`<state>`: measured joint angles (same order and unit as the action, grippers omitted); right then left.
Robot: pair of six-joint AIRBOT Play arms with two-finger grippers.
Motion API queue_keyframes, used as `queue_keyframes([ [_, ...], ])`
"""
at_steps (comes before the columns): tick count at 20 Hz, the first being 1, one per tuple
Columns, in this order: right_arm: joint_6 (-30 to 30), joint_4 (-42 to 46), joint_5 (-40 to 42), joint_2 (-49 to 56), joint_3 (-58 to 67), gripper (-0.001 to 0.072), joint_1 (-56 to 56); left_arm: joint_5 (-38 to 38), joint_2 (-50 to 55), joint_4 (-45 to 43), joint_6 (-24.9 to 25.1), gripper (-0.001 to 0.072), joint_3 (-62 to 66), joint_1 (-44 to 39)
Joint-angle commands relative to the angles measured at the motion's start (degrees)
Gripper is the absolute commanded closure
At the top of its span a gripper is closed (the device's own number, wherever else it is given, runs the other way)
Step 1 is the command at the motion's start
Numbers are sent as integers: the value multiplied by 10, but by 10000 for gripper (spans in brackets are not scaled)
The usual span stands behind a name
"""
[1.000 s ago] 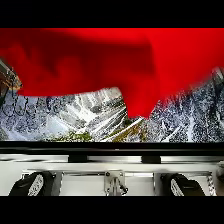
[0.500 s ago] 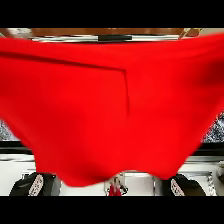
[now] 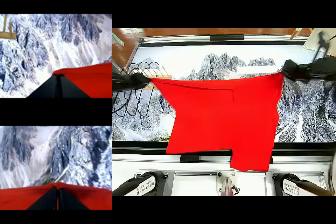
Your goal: Fold the shirts.
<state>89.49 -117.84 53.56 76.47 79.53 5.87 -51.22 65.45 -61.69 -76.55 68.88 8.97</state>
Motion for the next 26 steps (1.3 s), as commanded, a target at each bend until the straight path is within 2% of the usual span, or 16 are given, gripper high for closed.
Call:
queue_keyframes([
  [1,27,-95,-135,115,-20,658,0,111,158,2,-44,675,14,-22],
  [2,30,-95,-152,134,-20,658,0,122,196,2,-68,675,30,-21],
  [6,61,-91,-178,179,-20,657,0,135,302,9,-65,675,97,-30],
  [12,68,-91,-144,201,-19,658,0,124,342,37,-64,675,132,-29],
  [14,70,-71,-80,184,-19,658,0,54,336,37,-32,675,132,-21],
  [16,70,-32,11,157,-19,657,0,-55,331,36,24,675,132,-14],
  [19,54,16,133,128,-19,657,0,-203,326,28,65,676,132,-12],
  [22,10,108,200,124,-23,658,0,-261,322,-15,61,676,132,-10],
  [26,-5,120,192,124,-41,658,0,-275,321,-24,49,677,132,1],
])
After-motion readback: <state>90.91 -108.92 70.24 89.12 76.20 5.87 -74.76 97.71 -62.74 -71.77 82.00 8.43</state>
